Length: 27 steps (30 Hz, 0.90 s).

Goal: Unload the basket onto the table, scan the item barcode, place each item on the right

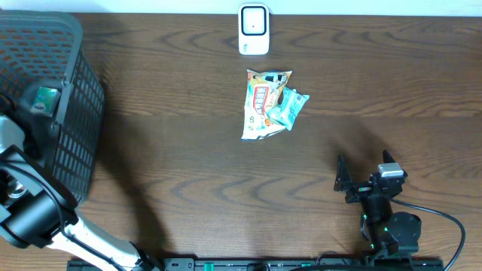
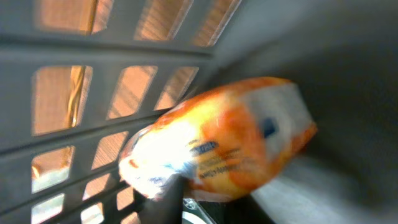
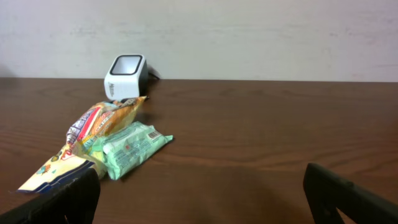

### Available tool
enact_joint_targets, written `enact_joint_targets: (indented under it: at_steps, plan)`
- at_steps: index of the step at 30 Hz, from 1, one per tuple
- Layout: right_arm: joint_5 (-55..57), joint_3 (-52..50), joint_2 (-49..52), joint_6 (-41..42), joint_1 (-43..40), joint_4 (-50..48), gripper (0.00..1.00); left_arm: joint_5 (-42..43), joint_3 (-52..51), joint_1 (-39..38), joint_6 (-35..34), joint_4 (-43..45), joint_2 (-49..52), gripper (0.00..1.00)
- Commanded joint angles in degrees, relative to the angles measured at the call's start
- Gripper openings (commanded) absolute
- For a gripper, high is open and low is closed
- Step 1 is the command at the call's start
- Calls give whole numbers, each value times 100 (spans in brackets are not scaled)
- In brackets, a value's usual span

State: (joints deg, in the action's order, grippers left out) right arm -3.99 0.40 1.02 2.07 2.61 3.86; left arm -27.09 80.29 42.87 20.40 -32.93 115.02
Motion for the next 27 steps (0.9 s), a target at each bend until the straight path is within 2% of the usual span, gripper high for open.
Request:
enact_joint_targets:
  at_steps: [1,4,9,15,21,23,24,25,27]
  plan:
    - [46,-9,-20,-87,46,24,99,44,-17,125,4,-17,-37,8]
    - [46,-9,-20,-87,46,24,99,48,-17,131,-188,-11,-208,7]
    - [46,-9,-20,-87,46,24,99,52,-17,131,-929,9,-693,7]
    - [46,-9,-20,-87,46,24,99,155,-17,131,-2494,-131,-1613,7]
    - [46,-9,-20,-87,46,24,99,1954,-17,131,-2612,-87,-2481,7]
    - [46,-9,-20,-87,46,24,99,2223,-17,131,-2610,-11,-2612,7]
    - [46,-9,-20,-87,46,24,99,2216,-17,131,-2605,11,-2623,10]
    - [46,-9,-20,-87,46,24,99,2210,-20,131,-2551,4,-2614,31]
    - [46,-9,-20,-87,46,24,99,2194,-20,131,-2153,-68,-2529,39]
